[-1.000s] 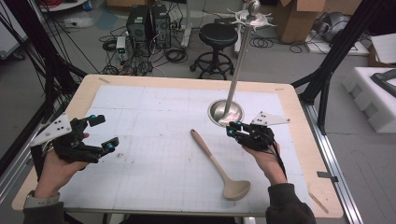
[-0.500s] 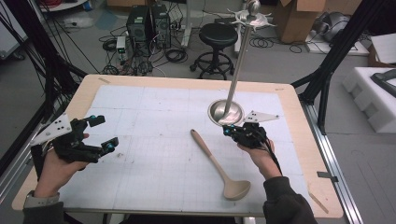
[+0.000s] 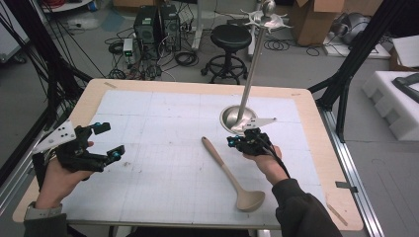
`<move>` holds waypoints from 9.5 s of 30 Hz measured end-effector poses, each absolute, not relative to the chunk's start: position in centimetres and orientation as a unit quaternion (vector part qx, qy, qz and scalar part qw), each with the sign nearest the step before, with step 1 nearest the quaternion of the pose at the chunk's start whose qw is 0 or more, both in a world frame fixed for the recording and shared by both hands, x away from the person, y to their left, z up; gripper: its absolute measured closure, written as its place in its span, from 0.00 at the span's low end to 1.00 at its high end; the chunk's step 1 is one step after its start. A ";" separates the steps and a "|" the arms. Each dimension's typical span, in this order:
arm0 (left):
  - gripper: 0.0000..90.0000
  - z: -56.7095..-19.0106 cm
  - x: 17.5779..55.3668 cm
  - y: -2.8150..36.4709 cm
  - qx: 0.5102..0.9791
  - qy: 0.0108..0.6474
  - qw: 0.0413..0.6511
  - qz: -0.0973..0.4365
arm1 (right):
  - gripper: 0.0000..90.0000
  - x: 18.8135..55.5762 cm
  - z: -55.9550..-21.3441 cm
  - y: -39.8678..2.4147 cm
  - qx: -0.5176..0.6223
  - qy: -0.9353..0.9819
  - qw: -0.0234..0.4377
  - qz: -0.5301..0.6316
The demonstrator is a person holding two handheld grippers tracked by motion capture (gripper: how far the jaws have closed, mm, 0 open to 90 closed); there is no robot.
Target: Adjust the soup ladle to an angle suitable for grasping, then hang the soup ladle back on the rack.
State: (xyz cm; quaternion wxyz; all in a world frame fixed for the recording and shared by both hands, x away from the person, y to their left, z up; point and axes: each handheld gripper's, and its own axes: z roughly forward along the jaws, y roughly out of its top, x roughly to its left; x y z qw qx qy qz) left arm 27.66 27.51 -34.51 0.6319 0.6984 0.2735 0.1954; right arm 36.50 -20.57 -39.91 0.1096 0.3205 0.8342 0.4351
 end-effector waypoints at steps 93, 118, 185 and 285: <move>0.04 -35.5 28.1 28.7 0.698 0.295 0.623 0.192 | 1.00 37.3 -43.8 -8.4 0.169 0.917 -0.039 0.359; 0.04 -35.6 28.2 28.8 0.699 0.295 0.623 0.191 | 0.85 35.1 -42.2 -7.8 0.131 0.921 -0.035 0.365; 0.04 -35.7 27.5 28.7 0.705 0.293 0.618 0.187 | 0.85 28.6 -40.8 -12.0 0.152 0.984 0.013 0.090; 0.04 -35.0 27.1 29.9 0.689 0.298 0.629 0.202 | 0.86 31.6 -32.1 -33.0 0.335 0.682 0.212 0.614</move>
